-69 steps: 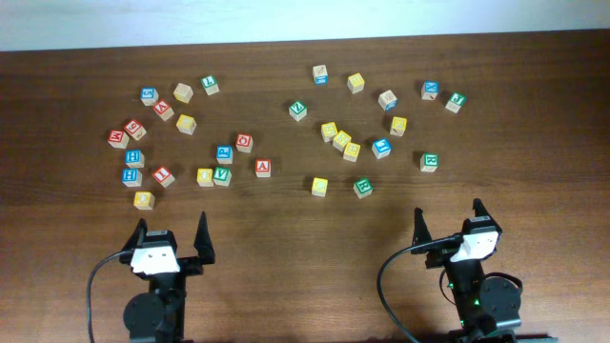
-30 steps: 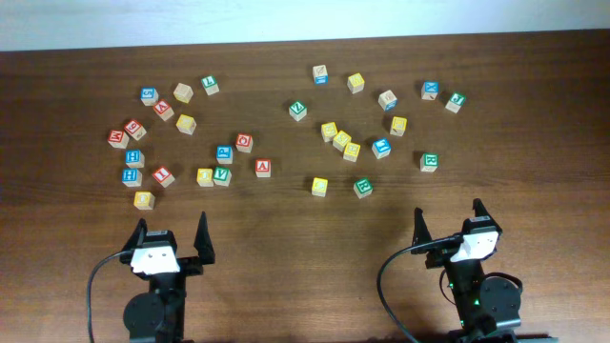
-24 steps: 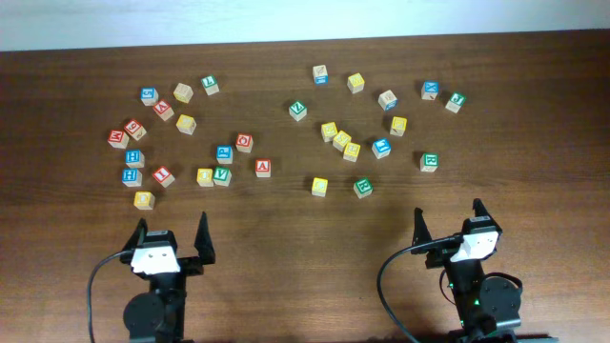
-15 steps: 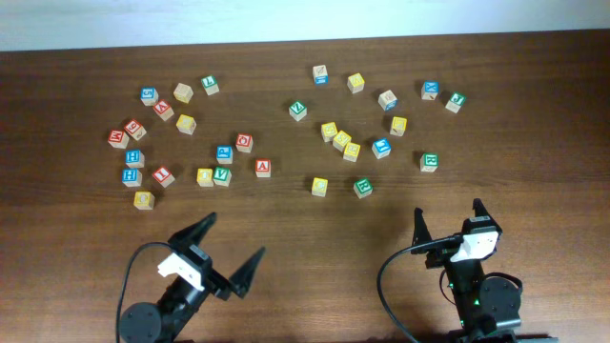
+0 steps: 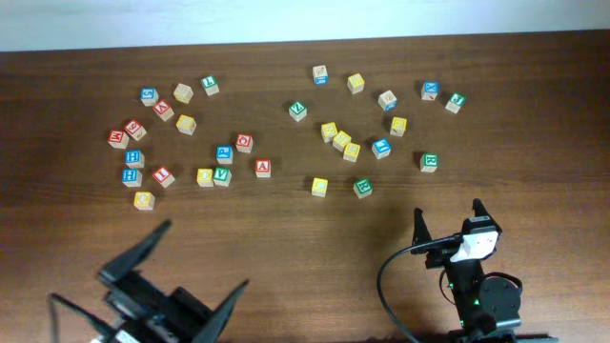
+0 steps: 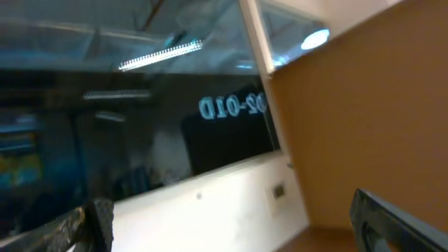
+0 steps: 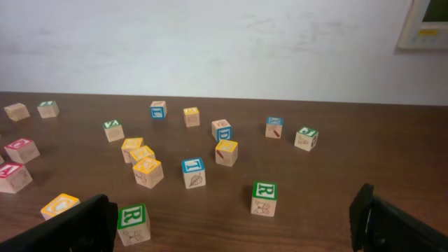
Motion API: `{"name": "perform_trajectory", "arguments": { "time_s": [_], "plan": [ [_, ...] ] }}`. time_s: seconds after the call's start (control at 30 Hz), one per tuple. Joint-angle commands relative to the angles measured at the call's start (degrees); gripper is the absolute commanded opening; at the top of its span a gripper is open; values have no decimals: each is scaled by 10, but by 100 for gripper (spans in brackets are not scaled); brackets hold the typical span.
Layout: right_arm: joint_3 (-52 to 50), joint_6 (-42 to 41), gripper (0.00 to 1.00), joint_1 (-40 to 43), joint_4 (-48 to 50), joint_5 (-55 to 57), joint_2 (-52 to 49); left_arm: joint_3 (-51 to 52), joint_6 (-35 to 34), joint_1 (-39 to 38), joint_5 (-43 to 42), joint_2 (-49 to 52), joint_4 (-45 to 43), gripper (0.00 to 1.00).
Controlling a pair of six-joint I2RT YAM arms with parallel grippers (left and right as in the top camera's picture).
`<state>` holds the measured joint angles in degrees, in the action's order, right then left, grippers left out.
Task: Spell out ICRA
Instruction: 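Move the left gripper over the red-lettered I block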
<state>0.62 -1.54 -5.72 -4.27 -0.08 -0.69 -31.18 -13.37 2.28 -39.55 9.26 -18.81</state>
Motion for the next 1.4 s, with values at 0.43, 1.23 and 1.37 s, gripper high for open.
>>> {"name": "perform_trajectory", "arguments": {
  "time_s": [0.43, 1.23, 1.37],
  "plan": [
    [-3, -4, 98, -3, -4, 3, 3, -518, 66, 1, -94, 445, 621, 99],
    [-3, -4, 98, -3, -4, 3, 3, -625, 164, -179, 143, 791, 982, 99],
    [-3, -4, 98, -3, -4, 3, 3, -625, 164, -179, 139, 824, 966, 99]
  ]
}}
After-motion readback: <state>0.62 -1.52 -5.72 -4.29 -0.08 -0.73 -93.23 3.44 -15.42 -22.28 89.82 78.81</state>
